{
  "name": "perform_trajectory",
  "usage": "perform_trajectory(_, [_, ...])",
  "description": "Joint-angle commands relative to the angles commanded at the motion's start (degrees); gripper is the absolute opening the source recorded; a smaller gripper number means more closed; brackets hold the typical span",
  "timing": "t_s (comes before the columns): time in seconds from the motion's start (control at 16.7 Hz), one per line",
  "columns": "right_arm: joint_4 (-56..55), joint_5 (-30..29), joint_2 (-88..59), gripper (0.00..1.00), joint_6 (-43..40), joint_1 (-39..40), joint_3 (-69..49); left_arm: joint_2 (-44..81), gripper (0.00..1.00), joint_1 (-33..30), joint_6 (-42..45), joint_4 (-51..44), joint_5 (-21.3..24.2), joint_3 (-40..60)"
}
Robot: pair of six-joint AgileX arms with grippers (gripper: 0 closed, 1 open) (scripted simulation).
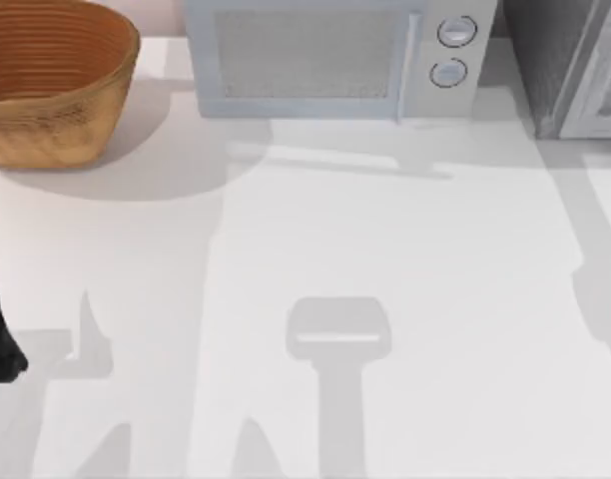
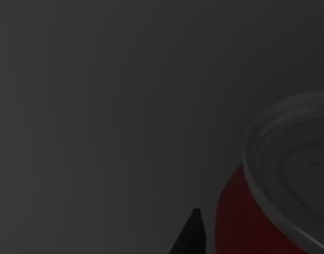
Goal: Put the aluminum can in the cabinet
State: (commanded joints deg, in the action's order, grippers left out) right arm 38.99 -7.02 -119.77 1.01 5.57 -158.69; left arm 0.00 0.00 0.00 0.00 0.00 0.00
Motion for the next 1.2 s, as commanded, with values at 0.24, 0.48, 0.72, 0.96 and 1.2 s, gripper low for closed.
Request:
perform_trajectory(0.24, [0.0, 0.0, 0.0, 0.08, 0.0, 0.0, 0.0, 0.0, 1.0, 0.0, 0.0, 0.0, 0.0, 0.0])
perform_trajectory(0.48, [0.0, 0.0, 0.0, 0.38, 0.0, 0.0, 0.0, 0.0, 1.0, 0.0, 0.0, 0.0, 0.0, 0.0])
perform_trajectory(0.72, [0.0, 0.0, 0.0, 0.68, 0.0, 0.0, 0.0, 0.0, 1.0, 0.0, 0.0, 0.0, 0.0, 0.0])
perform_trajectory(0.96, [0.0, 0.0, 0.0, 0.98, 0.0, 0.0, 0.0, 0.0, 1.0, 0.0, 0.0, 0.0, 0.0, 0.0])
perform_trajectory(1.2, [0.0, 0.0, 0.0, 1.0, 0.0, 0.0, 0.0, 0.0, 1.0, 0.0, 0.0, 0.0, 0.0, 0.0])
